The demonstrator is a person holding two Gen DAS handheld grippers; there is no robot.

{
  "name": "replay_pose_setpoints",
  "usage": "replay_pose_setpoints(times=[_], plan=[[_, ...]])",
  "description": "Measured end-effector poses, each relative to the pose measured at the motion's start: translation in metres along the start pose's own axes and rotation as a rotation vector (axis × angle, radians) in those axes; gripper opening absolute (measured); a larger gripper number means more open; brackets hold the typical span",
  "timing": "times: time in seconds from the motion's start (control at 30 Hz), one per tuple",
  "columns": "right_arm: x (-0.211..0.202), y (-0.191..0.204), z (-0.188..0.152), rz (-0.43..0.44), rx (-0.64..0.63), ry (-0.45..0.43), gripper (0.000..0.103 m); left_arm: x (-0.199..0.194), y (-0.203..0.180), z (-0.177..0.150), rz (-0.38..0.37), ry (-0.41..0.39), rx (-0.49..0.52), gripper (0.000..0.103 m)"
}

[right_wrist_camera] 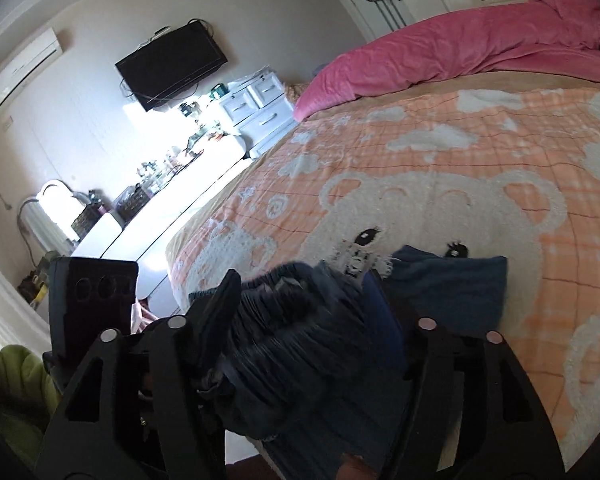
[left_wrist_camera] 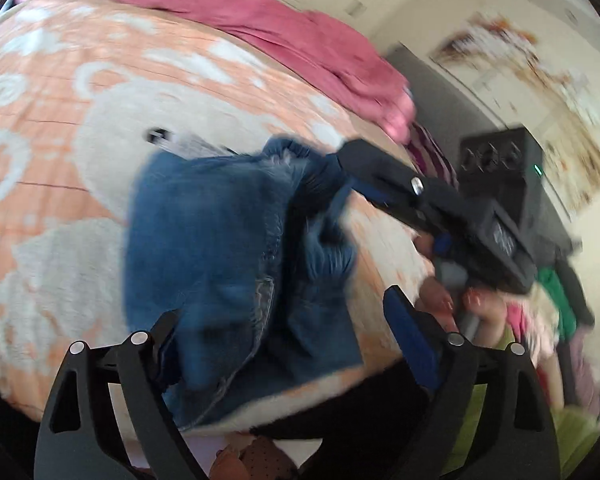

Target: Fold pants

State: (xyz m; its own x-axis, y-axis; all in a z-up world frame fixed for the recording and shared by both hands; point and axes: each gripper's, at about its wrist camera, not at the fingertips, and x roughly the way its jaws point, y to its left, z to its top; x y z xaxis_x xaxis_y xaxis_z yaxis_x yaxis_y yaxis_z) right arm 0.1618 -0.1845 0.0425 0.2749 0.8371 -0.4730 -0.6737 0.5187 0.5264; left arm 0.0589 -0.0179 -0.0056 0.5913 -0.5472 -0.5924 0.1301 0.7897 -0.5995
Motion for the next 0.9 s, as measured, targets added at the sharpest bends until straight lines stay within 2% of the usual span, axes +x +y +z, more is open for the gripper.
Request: replay_pose_setpoints(times=[0.1, 0.17, 0.23, 0.3, 0.4, 0.47, 0.6, 0.8, 0.9], plan=[[-0.013, -0.011, -0.018, -0.134, 0.003, -0.005, 0.063, 0.005, -0.003, -0.009, -0.081, 0.046, 0.028, 0.086], [-0.018, -0.011, -0.029, -0.208, -0.022, 0.004, 0.063, -0.003, -0.001, -0.01, -0.118, 0.022, 0.03, 0.085], [-0.019, -0.005, -0.036, -0.262, -0.043, 0.016, 0.063, -0.015, 0.003, -0.006, -0.051, -0.035, 0.044, 0.085], [-0.018, 0.005, -0.039, -0.272, -0.057, 0.018, 0.066, -0.019, 0.004, -0.001, 0.111, -0.068, 0.065, 0.085], [-0.003, 0.022, -0.039, -0.27, -0.085, 0.044, 0.069, -0.004, 0.006, 0.006, 0.283, -0.061, 0.112, 0.084], [0.006, 0.029, -0.044, -0.319, -0.127, 0.082, 0.069, 0.016, 0.008, 0.003, 0.397, -0.012, 0.163, 0.078], [0.015, 0.028, -0.064, -0.476, -0.219, 0.141, 0.069, 0.026, 0.017, -0.015, 0.427, 0.04, 0.21, 0.078], [0.013, 0.015, -0.076, -0.473, -0.15, 0.143, 0.07, 0.022, 0.023, -0.017, 0.42, 0.043, 0.196, 0.08], [0.001, 0.022, -0.073, -0.47, -0.144, 0.096, 0.072, 0.017, 0.022, -0.014, 0.413, 0.027, 0.182, 0.079]])
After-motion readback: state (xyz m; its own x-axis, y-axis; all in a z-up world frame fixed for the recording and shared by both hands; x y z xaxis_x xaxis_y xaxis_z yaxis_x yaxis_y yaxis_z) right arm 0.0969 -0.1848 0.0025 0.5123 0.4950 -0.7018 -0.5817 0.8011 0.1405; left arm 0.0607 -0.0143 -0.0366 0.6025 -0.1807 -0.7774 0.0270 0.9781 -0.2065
